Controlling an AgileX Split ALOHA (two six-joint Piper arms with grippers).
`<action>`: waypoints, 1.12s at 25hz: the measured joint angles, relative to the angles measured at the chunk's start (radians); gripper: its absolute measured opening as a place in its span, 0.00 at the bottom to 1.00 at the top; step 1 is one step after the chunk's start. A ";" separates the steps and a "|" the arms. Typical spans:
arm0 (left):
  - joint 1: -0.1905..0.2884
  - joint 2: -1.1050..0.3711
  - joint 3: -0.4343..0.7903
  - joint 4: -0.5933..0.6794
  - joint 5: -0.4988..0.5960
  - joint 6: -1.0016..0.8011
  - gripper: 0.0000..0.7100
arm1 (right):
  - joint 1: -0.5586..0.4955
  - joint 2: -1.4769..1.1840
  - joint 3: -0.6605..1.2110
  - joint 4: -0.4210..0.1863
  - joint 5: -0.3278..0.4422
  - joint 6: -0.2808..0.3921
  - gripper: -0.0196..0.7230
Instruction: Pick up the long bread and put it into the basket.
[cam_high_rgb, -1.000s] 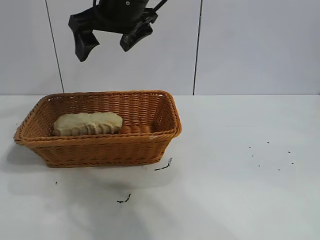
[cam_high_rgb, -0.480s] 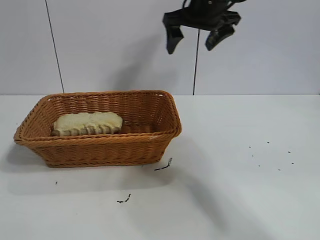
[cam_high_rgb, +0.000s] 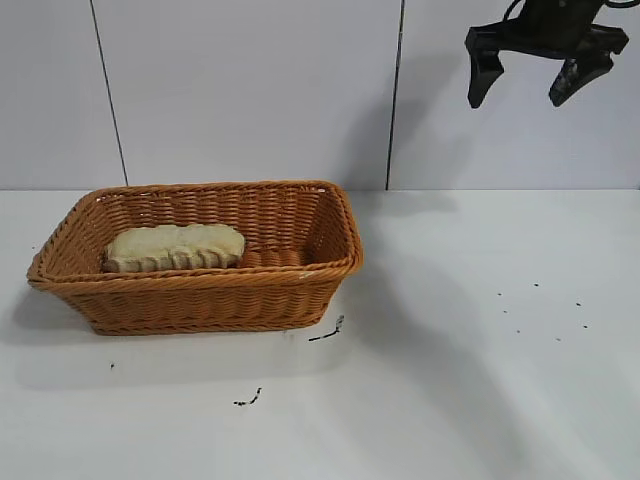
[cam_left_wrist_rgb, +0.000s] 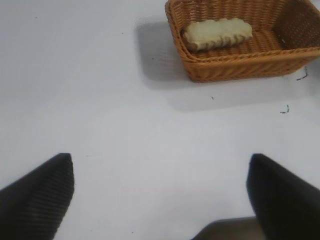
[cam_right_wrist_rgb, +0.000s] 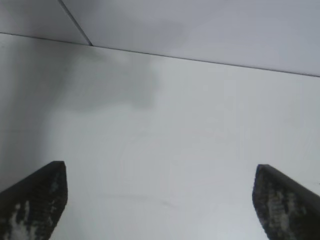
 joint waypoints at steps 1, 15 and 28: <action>0.000 0.000 0.000 0.000 0.000 0.000 0.97 | 0.000 -0.014 0.008 0.000 0.000 0.001 0.95; 0.000 0.000 0.000 0.000 0.000 0.000 0.97 | 0.000 -0.598 0.737 0.046 -0.002 -0.004 0.95; 0.000 0.000 0.000 0.000 0.000 0.000 0.97 | 0.000 -1.344 1.544 0.046 -0.121 -0.007 0.95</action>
